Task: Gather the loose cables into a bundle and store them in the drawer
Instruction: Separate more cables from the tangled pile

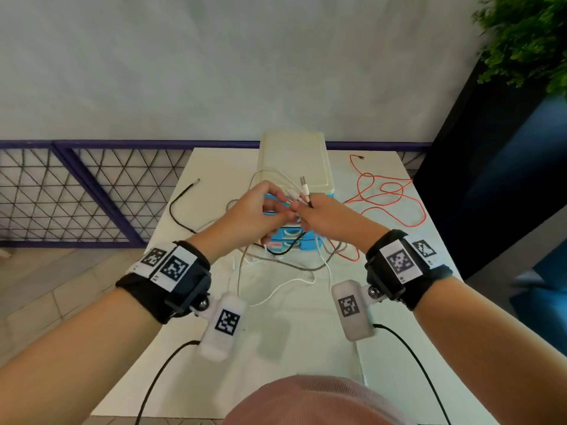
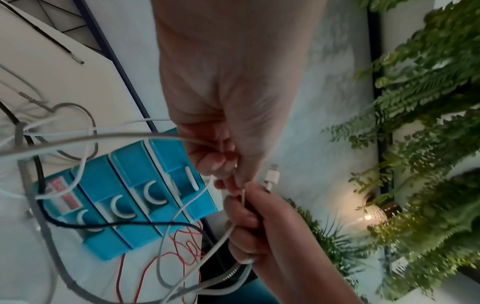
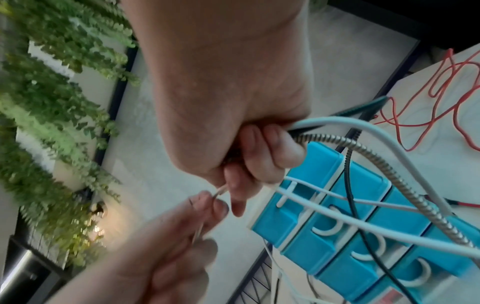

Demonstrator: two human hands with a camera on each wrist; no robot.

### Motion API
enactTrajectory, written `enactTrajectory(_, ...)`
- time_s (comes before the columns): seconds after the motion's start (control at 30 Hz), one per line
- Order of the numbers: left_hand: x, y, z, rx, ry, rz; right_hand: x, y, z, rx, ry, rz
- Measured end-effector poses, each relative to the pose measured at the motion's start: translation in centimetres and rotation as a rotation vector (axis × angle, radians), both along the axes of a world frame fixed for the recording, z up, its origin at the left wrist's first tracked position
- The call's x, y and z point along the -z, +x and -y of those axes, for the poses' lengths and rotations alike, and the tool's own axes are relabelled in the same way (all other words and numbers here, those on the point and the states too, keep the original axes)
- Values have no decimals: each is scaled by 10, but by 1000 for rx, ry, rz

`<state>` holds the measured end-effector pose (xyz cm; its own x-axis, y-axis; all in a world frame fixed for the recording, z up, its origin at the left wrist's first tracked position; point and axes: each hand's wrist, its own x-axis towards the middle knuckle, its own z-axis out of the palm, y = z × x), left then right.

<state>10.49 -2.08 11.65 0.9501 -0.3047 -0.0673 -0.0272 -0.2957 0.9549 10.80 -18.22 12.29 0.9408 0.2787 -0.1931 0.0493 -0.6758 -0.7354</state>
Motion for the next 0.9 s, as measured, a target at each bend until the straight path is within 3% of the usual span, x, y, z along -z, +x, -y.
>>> enactTrajectory(0.17,3,6,-30,125,-6,-192,-22,17,31,360,134,153)
enactTrajectory(0.3,18,9,-60,67,-128,-325,-26,26,68,560,127,225)
enactTrajectory(0.43,24,12,-63,11,91,-201,-21,24,68,494,-40,371)
enactTrajectory(0.5,17,11,-48,28,204,-100,-21,18,52,354,-134,420)
enactTrajectory(0.57,6,8,-28,63,205,-41,-20,7,29,146,-146,391)
enactTrajectory(0.67,-11,8,-4,67,66,-51,-16,-6,1,-58,-132,366)
enactTrajectory(0.8,-19,7,-5,105,-70,-152,-23,-5,1,-77,-130,361)
enactTrajectory(0.9,-11,7,-22,139,-67,-194,-32,4,18,78,-33,375)
